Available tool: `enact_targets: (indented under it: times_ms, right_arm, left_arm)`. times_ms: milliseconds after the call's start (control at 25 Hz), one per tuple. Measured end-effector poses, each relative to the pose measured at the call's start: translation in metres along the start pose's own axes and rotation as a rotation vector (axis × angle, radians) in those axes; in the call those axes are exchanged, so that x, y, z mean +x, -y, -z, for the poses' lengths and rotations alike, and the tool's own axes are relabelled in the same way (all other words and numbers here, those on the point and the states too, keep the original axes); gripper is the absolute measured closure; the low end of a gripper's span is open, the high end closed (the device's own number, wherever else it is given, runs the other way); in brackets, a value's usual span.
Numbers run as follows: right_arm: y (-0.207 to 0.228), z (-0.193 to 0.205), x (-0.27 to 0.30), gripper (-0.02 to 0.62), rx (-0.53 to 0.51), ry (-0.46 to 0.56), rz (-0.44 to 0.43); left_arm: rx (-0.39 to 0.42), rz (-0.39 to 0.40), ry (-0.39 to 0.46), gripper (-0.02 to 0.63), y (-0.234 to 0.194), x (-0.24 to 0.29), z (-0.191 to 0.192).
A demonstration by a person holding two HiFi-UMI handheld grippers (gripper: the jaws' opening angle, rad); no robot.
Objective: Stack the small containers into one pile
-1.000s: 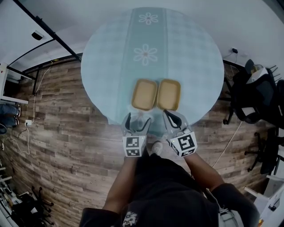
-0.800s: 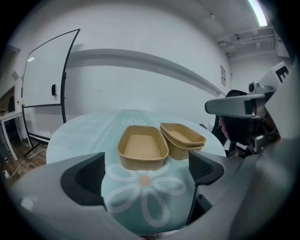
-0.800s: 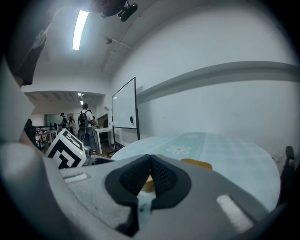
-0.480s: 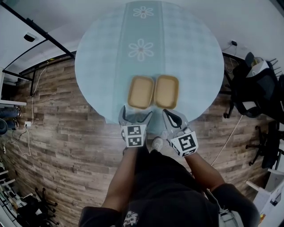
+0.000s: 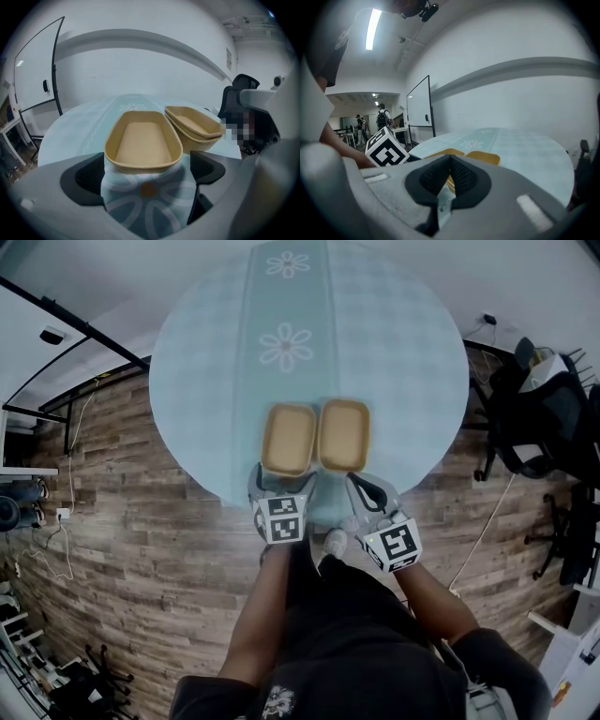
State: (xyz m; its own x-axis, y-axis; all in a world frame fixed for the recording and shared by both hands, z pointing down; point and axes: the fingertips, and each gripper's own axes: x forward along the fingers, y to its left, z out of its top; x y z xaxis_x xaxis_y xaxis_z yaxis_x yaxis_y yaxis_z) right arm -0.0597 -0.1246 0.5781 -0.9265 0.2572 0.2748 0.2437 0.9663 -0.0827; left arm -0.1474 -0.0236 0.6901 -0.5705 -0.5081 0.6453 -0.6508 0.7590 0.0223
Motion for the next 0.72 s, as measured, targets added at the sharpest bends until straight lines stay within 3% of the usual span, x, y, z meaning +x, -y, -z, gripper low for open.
enact_targets:
  times_ms: [720]
  right_arm:
    - [0.005, 0.006, -0.004, 0.594, -0.013, -0.042, -0.017]
  left_arm:
    - [0.009, -0.005, -0.007, 0.046, -0.007, 0.013, -0.008]
